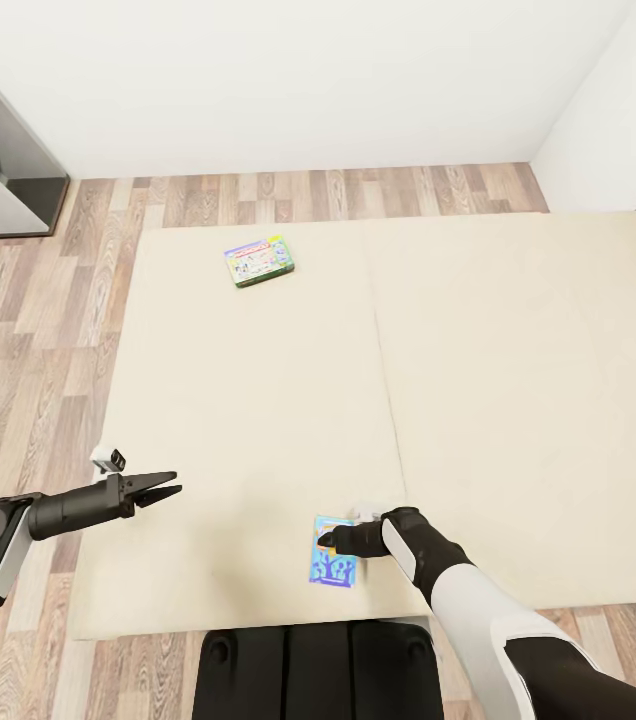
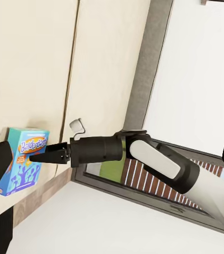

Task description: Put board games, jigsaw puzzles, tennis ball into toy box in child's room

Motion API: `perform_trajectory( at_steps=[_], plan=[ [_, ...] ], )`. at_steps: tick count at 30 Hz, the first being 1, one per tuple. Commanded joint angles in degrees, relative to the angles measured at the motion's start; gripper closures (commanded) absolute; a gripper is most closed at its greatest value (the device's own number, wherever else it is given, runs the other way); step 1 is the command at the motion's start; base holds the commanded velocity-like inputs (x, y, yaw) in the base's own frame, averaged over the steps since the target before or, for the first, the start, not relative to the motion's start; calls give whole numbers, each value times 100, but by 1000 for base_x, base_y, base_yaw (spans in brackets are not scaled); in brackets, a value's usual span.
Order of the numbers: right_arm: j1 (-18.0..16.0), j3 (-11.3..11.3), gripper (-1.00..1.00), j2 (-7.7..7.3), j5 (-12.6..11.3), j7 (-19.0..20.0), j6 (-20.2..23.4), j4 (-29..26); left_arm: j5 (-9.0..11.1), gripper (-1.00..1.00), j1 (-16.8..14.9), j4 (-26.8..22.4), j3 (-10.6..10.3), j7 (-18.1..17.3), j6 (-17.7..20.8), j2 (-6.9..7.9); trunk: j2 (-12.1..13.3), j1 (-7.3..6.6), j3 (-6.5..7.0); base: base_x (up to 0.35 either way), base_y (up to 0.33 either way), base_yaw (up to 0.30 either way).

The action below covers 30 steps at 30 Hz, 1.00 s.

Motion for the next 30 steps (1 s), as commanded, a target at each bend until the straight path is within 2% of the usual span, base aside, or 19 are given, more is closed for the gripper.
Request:
perform_trajectory(
  at_steps=[1,30],
  plan=[
    [0,-5,-100,1,-45,-12,37,-8,6,-100,-2,0,-1,-15,60,3,-9,3,-6,0,114,0],
    [0,-5,-100,1,-45,-12,37,-8,14,-100,-2,0,-1,-29,60,2,-9,3,-6,-11,32,0]
  ],
)
